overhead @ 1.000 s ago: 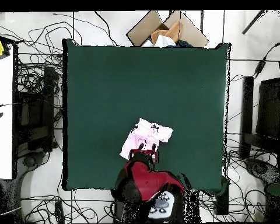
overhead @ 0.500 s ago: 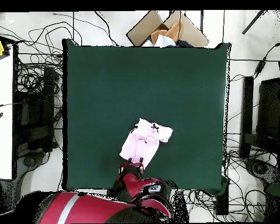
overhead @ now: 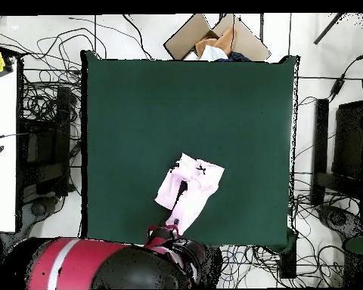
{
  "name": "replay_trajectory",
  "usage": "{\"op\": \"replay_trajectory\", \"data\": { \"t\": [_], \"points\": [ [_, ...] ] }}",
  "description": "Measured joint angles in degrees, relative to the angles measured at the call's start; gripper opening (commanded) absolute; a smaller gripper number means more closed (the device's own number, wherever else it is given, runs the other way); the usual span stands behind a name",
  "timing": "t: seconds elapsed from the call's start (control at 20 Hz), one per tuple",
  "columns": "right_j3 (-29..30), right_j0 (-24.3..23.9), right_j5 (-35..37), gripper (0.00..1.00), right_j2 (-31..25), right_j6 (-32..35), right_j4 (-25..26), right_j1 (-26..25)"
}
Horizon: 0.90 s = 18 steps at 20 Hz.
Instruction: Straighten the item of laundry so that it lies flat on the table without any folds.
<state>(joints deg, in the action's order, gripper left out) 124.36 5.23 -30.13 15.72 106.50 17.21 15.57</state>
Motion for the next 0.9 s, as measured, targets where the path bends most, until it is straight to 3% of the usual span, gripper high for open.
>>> {"op": "replay_trajectory", "data": {
  "t": [0.5,0.9],
  "points": [
    [2.15,4.19,-9.98,1.0,2.38,0.0,-6.41,-3.18],
    [2.5,2.21,-10.92,1.0,2.36,0.0,-5.83,-3.5]
  ]
}}
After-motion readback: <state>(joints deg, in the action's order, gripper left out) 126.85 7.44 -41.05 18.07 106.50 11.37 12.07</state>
